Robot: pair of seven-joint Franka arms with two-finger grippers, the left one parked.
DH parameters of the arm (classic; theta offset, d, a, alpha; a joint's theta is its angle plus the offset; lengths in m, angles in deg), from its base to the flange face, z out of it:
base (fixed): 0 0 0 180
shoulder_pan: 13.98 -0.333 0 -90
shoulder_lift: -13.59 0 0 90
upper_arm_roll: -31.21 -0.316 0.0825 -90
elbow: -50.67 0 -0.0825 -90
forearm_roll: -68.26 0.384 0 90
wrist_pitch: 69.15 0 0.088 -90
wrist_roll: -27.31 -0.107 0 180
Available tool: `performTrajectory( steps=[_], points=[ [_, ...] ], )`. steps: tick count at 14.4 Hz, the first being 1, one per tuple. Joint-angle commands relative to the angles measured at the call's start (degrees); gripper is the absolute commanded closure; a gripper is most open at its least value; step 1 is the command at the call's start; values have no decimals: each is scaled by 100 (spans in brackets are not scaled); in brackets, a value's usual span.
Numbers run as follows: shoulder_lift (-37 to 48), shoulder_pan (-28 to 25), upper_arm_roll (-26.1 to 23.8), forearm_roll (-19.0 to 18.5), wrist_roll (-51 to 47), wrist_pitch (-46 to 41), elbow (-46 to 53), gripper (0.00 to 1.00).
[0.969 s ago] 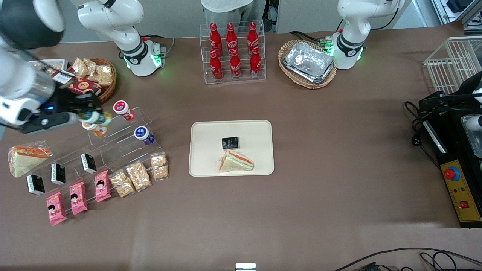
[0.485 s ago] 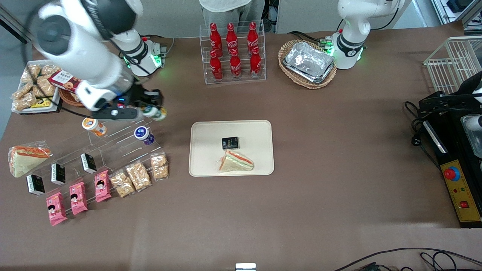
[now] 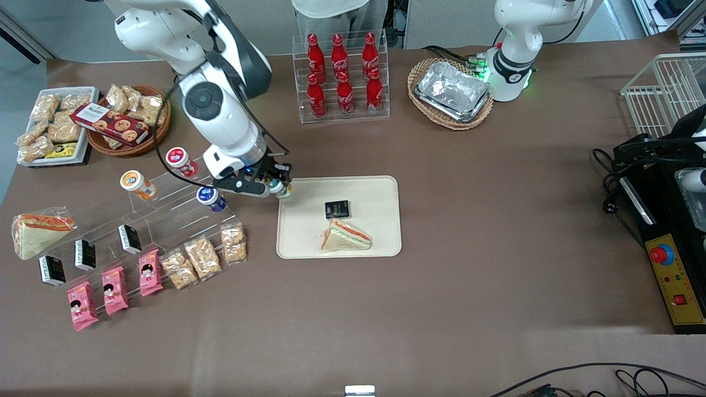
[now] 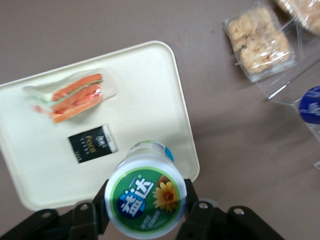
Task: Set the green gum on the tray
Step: 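Lift the gum tub off the rack and carry it over the cream tray, then lower the held gum tub onto the tray beside the black box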
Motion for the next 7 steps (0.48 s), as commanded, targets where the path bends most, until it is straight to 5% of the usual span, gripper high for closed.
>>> performTrajectory(
  steps=[1,7],
  points=[
    [-215,-78,69,59,-95,1265,-794,62],
    [-804,-429,78,68,-577,2243,-1104,62]
  ],
)
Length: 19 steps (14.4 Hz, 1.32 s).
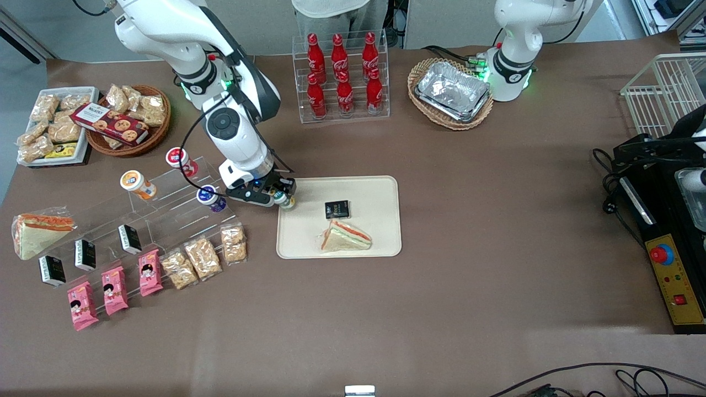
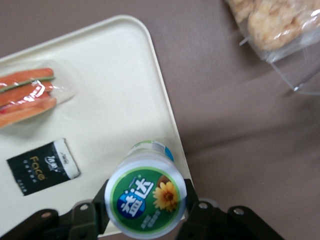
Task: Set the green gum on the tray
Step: 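Lower the held gum tub onto the tray beside the black box, then open the right gripper and raise it away from the tray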
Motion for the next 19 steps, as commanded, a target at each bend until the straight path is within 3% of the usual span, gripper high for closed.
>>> performTrajectory(
  steps=[1,7,8,9,19],
  points=[
    [-212,-316,58,59,-486,409,-44,62],
    [-450,-519,67,68,-690,647,-53,60],
    [-450,-519,67,68,-690,647,-53,40],
    [-476,-510,67,68,-690,656,-53,1],
    [-222,-413,110,59,-515,437,-26,0]
  ],
)
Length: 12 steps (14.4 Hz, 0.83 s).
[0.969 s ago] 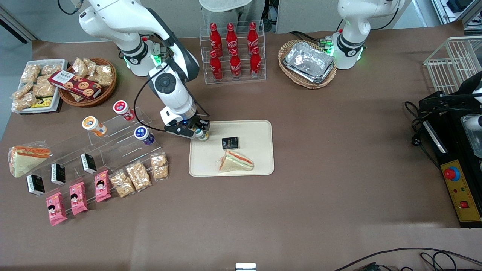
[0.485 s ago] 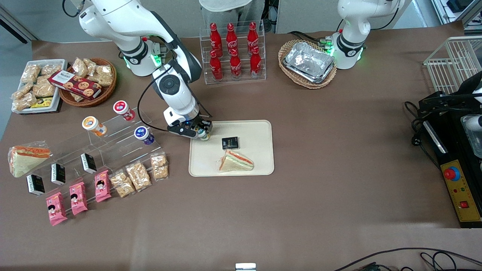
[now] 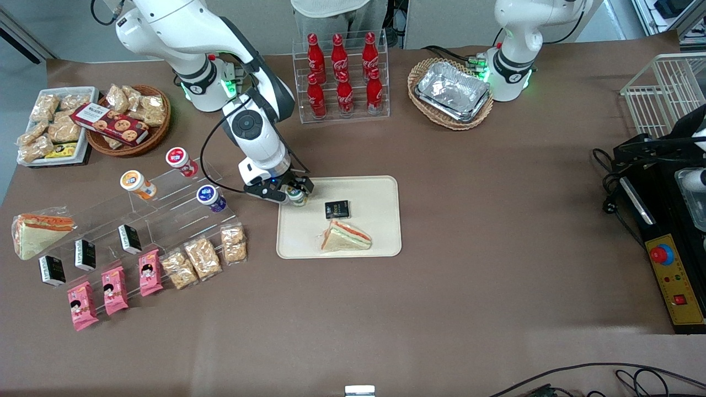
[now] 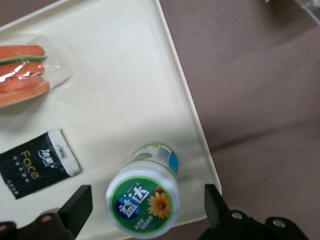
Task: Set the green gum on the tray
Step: 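Open the right gripper and raise it away from the tray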
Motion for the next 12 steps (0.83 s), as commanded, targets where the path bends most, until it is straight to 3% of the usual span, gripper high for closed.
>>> performTrajectory(
  steps=[1,3,7,12],
  points=[
    [374,35,73,68,213,-370,37,0],
    [690,140,74,50,345,-1299,440,0],
    [789,141,65,50,363,-4015,2354,0],
    [806,115,21,59,372,-5653,4061,0]
  ],
)
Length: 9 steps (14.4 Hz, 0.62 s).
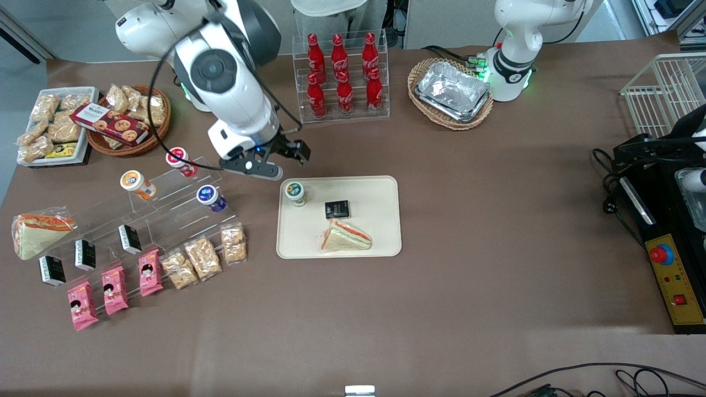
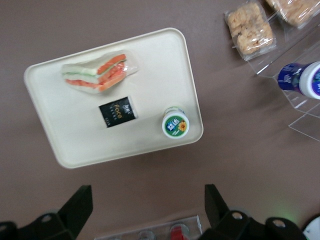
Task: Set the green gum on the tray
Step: 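Open the right gripper and raise it away from the tray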
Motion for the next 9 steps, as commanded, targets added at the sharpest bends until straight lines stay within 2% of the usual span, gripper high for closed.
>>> performTrajectory(
  steps=[1,3,4,9],
  points=[
    [-198,14,-33,59,97,-932,1156,0],
    [-67,49,2,50,280,-1065,1316,0],
    [64,92,28,42,673,-1065,1307,0],
    [372,1329,231,33,3230,-1406,1307,0]
  ],
)
